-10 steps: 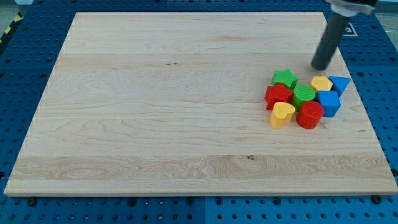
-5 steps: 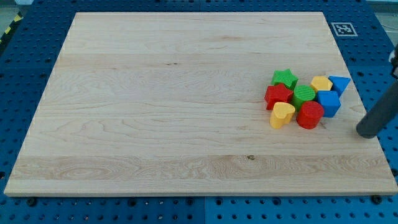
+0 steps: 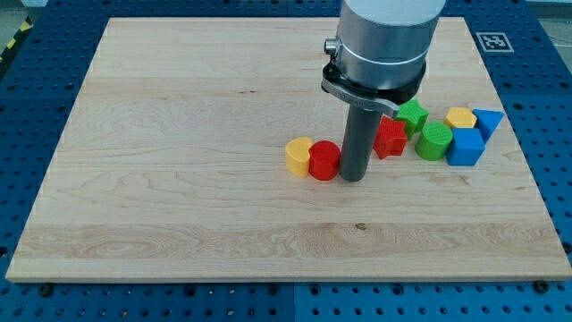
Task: Push the red blocks and yellow heart to the left side of the board
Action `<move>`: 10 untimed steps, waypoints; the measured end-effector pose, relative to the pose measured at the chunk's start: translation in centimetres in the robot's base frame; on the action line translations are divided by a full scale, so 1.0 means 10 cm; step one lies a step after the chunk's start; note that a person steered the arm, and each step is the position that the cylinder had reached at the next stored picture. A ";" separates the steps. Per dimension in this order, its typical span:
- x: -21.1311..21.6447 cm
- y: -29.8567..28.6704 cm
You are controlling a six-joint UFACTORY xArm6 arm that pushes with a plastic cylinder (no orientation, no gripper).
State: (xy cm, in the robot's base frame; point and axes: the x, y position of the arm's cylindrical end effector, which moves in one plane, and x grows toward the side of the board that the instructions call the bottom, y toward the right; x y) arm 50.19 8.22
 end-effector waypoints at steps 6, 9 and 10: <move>-0.88 0.01; -0.98 -0.12; -0.99 -0.35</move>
